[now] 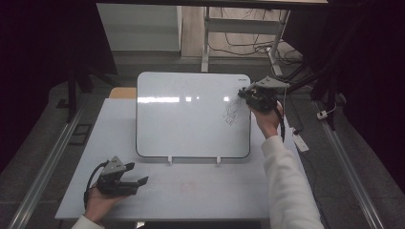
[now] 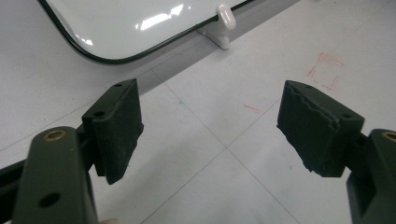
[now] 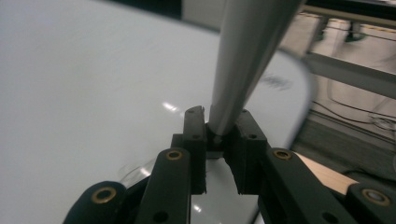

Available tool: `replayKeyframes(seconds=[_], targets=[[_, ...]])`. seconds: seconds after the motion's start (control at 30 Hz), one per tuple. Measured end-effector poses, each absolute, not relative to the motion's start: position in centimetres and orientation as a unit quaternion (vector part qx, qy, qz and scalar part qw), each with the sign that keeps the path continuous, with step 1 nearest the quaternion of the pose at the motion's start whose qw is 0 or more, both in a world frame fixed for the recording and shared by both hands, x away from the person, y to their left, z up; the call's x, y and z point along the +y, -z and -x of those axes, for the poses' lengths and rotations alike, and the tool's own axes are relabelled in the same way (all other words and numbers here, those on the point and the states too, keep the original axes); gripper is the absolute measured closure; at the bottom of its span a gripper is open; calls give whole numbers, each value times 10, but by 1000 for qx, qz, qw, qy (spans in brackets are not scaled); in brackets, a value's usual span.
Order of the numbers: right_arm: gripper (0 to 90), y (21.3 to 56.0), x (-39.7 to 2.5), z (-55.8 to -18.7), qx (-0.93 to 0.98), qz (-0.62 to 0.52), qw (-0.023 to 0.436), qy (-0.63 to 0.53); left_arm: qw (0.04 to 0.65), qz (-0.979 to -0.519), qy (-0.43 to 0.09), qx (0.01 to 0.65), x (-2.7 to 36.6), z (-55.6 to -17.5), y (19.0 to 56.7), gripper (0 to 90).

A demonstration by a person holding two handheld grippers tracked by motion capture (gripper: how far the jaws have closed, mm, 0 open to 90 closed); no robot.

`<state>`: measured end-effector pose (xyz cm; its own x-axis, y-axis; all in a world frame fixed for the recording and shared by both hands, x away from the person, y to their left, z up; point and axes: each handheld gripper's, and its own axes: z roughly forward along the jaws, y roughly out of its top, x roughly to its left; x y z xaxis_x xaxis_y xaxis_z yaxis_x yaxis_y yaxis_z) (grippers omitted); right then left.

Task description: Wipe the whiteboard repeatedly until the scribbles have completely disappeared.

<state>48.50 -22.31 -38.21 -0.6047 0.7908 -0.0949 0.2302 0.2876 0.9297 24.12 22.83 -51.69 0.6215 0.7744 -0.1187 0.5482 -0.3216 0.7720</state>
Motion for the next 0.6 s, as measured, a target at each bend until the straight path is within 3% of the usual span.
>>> replayKeyframes(seconds=[0.17,0.33,0.5,0.6], targets=[[777,390,-215,-478,764,-321,260,-496,413,-799,-137,414,230,-242,517,231],[777,388,-223,-477,747,-341,286,-494,412,-801,-138,412,228,-241,517,231],[777,398,-210,-469,771,-309,253,-496,412,-800,-136,414,229,-242,517,231],[777,398,-211,-469,771,-307,262,-492,411,-801,-136,413,228,-242,517,231]])
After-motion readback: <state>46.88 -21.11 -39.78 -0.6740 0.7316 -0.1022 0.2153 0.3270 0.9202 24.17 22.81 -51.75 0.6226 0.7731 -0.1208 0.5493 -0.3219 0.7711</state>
